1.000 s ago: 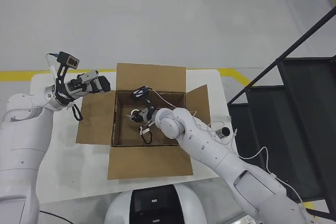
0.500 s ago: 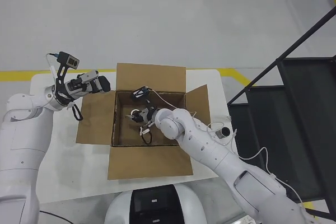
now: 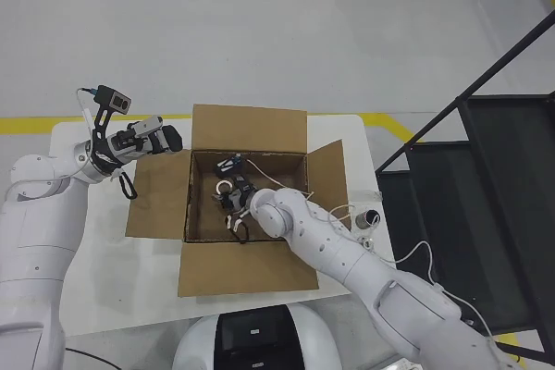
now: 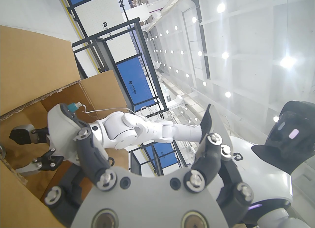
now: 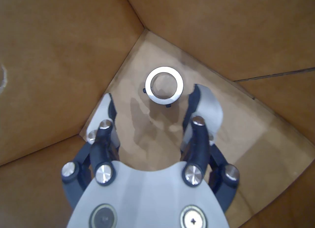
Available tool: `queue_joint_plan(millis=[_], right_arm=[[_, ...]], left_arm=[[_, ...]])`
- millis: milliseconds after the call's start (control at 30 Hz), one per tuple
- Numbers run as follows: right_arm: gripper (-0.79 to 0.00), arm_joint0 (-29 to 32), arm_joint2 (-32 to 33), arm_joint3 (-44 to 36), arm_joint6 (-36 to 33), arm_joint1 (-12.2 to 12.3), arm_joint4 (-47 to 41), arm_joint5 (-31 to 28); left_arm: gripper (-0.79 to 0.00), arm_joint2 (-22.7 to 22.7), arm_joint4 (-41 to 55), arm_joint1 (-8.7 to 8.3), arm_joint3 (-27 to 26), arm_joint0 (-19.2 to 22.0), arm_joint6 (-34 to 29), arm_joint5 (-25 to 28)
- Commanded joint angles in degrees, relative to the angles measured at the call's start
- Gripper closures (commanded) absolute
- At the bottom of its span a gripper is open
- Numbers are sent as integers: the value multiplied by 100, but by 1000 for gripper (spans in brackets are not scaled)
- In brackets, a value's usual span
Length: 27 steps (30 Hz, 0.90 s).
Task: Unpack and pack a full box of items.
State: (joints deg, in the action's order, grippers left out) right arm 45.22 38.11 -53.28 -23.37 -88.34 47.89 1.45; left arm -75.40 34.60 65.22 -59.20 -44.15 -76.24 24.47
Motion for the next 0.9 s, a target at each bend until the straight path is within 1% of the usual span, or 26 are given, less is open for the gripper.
queue_joint_plan(millis=[0, 167, 333, 433, 500, 633, 733, 867], right_arm=[[-311, -38, -25, 118, 117, -49, 21, 89], [-342, -105, -75, 401, 354, -178, 30, 307], [-336, -161, -136, 672, 469, -313, 15, 471], [-360, -209, -165, 843, 508, -391, 7, 514], [-351, -240, -179, 946, 534, -439, -2, 525], [-289, -292, -193, 1128, 577, -524, -17, 499], [-292, -343, -206, 1266, 557, -581, 5, 504], [-246, -410, -211, 1408, 529, -641, 50, 453]], left_arm=[[-785, 0, 0, 0, 0, 0, 0, 0], [-785, 0, 0, 0, 0, 0, 0, 0], [-785, 0, 0, 0, 0, 0, 0, 0], [-785, 0, 0, 0, 0, 0, 0, 0], [-785, 0, 0, 0, 0, 0, 0, 0], [-785, 0, 0, 0, 0, 0, 0, 0], [-785, 0, 0, 0, 0, 0, 0, 0], [-785, 0, 0, 0, 0, 0, 0, 0]])
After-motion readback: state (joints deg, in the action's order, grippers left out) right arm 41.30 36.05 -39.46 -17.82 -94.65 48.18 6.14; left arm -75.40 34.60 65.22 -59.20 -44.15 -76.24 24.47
